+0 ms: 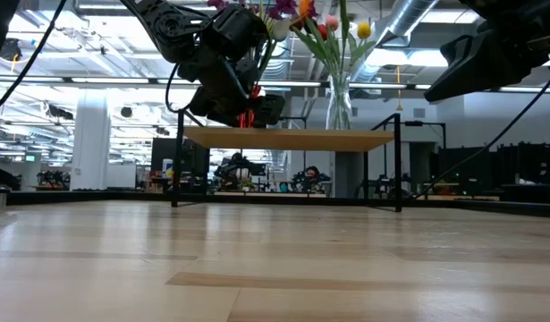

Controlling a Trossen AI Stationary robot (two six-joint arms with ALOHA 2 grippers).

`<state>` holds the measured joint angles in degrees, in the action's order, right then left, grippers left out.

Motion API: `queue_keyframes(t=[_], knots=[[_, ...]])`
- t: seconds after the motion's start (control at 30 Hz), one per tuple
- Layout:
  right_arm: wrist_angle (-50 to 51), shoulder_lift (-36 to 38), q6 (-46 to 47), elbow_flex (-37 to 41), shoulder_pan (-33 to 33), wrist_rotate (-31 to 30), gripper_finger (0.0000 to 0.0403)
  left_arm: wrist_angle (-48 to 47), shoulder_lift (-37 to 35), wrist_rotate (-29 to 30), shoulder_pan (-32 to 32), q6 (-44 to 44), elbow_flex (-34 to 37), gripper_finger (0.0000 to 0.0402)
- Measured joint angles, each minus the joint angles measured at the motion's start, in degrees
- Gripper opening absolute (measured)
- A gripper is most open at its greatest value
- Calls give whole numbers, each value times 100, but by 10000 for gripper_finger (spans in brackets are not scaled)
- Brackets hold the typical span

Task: Pick and place flowers into a vace then onto a shelf
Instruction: Put the red vase filled with flowers on the shelf, then return to Home Position

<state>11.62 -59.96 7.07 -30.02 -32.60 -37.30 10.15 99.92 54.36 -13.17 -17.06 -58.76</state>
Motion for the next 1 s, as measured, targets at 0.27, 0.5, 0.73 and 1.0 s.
queue_keyframes(t=[0.27, 0.5, 0.73, 1.0], knots=[[8, 0, 0, 0, -2, -2, 0, -42, -121, -76, 65, 15, -2, 291], [17, 0, 0, 0, -2, -2, 0, -126, -327, -36, 167, 105, -7, 291], [17, 0, 0, 0, -2, -2, 0, -630, -352, -2, 252, -89, -7, 291], [17, 0, 0, 0, -2, -2, 0, -1007, -422, 167, 417, -211, -11, 291]])
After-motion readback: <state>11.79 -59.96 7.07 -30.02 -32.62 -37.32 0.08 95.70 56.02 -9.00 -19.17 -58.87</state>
